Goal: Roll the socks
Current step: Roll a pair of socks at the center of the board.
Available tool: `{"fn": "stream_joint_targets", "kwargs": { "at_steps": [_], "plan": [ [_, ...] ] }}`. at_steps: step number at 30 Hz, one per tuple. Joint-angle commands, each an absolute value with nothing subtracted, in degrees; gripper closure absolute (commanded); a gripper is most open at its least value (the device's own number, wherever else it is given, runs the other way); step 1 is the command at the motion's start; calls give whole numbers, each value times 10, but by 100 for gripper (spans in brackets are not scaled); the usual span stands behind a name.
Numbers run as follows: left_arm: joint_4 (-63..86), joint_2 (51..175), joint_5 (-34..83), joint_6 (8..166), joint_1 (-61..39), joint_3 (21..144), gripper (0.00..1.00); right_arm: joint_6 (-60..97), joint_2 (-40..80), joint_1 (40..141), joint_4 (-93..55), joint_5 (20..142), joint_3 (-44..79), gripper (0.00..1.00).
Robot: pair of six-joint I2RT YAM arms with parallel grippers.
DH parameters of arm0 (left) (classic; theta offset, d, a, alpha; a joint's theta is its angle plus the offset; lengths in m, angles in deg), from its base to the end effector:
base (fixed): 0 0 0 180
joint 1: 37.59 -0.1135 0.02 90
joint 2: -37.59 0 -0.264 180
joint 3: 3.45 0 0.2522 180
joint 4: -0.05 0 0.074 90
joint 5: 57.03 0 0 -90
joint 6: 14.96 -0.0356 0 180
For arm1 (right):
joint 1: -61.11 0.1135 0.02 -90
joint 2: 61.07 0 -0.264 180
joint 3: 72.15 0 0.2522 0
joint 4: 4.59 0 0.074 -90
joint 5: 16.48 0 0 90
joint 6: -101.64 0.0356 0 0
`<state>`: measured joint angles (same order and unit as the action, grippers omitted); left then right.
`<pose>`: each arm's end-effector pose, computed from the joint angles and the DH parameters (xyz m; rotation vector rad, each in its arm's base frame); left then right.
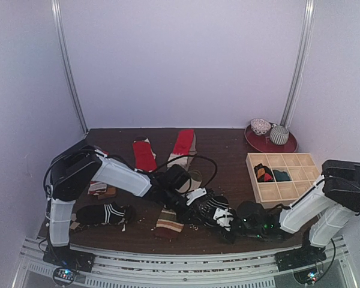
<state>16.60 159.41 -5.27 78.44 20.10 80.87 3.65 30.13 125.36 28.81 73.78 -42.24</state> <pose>0.2054 -0.3660 0.1018 1.4842 2.2372 -1.2364 0.1057 0.2194 0.1050 -1.2487 1.7062 0.6045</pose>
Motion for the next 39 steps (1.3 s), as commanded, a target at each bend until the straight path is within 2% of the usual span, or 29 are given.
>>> {"fn": "stream_joint_targets", "kwargs": {
  "at_steps": [1,5,9,13,15,16,17,18,27,32,39],
  "plan": [
    [318,1651,-7,785,207,771,100,72,320,1251,269,700,-404,80],
    [297,1636,-4,783,207,771,100,138,339,1229,223,726,-393,89],
    [280,1620,-4,774,207,779,100,206,353,1214,205,750,-397,92],
    [262,1603,2,765,207,784,98,264,377,1194,166,824,-382,96],
    [243,1578,30,755,207,775,92,300,377,1171,131,876,-371,97],
    [231,1560,49,751,207,768,86,315,375,1154,113,903,-365,97],
    [218,1540,74,748,207,760,67,329,374,1144,89,923,-362,97],
    [204,1518,93,743,207,753,59,342,372,1135,73,941,-360,97],
    [-6,1357,204,604,229,633,54,425,390,1061,35,1077,-361,96],
    [-81,1408,171,526,252,618,52,421,405,1025,1,1119,-347,97],
    [-145,1491,131,525,252,625,52,391,414,1001,-43,1136,-331,97]
  ]
}}
